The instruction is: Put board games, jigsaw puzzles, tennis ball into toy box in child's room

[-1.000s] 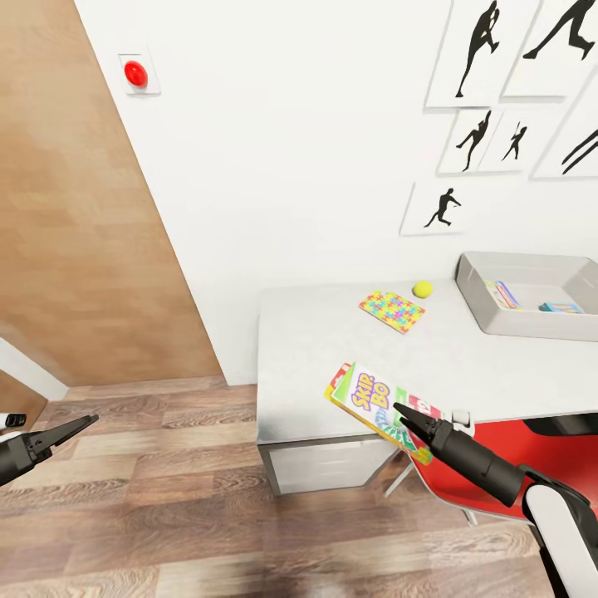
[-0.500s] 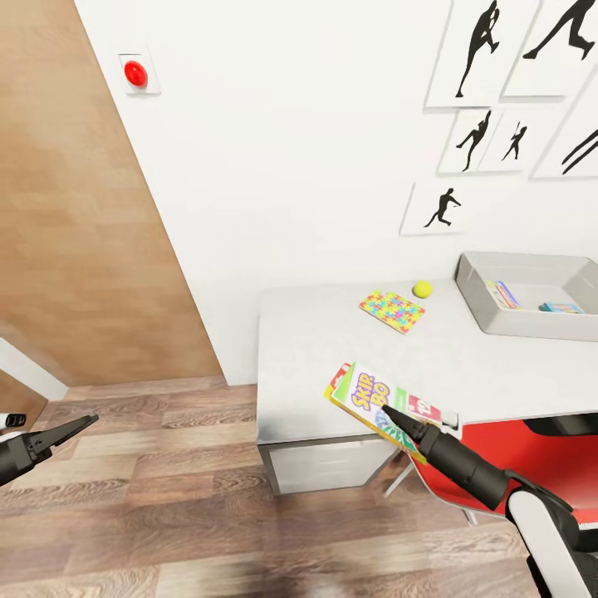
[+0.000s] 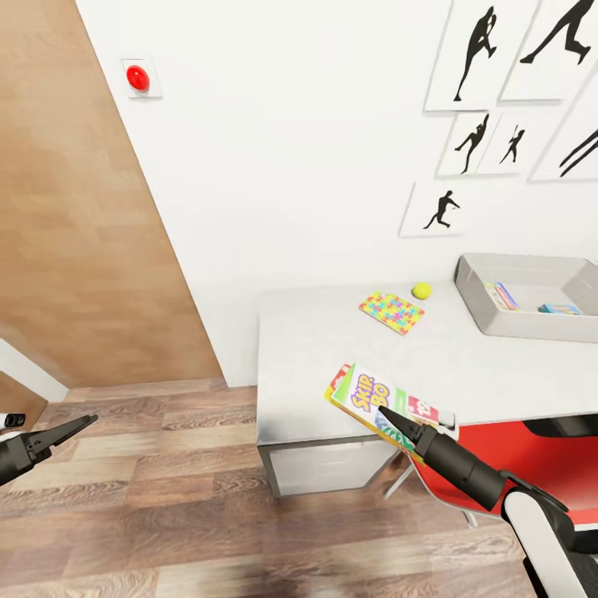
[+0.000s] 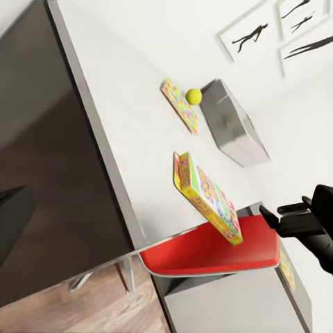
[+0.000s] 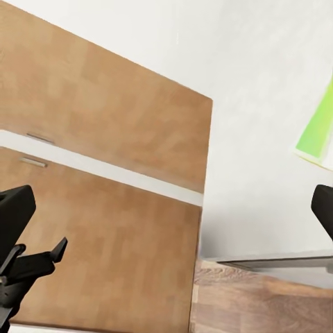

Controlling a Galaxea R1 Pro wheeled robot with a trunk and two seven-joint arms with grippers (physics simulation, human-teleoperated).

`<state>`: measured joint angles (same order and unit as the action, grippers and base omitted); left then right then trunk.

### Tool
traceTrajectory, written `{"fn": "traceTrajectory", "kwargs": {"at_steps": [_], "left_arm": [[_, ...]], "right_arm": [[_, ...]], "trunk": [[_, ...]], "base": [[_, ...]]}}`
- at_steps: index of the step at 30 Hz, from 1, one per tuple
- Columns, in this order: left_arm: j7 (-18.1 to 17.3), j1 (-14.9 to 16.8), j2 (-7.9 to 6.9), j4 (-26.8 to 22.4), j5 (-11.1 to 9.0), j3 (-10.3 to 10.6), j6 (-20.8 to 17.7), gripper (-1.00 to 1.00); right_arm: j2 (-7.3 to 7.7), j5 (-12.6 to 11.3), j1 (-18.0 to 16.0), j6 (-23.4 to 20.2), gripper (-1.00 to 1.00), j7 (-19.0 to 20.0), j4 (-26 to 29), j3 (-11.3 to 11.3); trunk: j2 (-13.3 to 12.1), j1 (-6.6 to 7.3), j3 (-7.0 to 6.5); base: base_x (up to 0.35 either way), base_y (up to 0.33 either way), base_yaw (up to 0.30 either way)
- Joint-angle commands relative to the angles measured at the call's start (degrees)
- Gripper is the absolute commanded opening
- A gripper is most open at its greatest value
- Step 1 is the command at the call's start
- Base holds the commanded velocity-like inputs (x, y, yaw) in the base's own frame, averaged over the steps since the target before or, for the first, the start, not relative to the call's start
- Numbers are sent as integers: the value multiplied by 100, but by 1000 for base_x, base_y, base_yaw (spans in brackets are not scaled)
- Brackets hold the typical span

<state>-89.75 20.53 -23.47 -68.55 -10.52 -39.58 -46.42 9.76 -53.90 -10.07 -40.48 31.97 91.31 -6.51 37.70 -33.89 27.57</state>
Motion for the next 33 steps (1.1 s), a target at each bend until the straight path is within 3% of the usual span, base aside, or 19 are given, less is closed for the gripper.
{"fn": "traceTrajectory", "kwargs": {"at_steps": [1,22,30,33], "left_arm": [[-25,3,0,-1,9,-1,-61,100],[-25,3,5,-1,15,3,-59,100],[-25,3,6,-1,19,3,-53,100],[-25,3,8,-1,16,3,-52,100]], "right_arm": [[0,-24,-4,-41,100,2,3,-5],[-3,7,-3,-29,100,-24,2,-5],[-46,348,-3,-29,100,-5,1,-4],[-54,373,-3,-30,100,0,1,-8]], "trunk": [[5,-2,-3],[5,-2,-191],[5,-2,-202],[5,-2,-203]], "base": [[0,0,0],[0,0,0],[0,0,0],[0,0,0]]}}
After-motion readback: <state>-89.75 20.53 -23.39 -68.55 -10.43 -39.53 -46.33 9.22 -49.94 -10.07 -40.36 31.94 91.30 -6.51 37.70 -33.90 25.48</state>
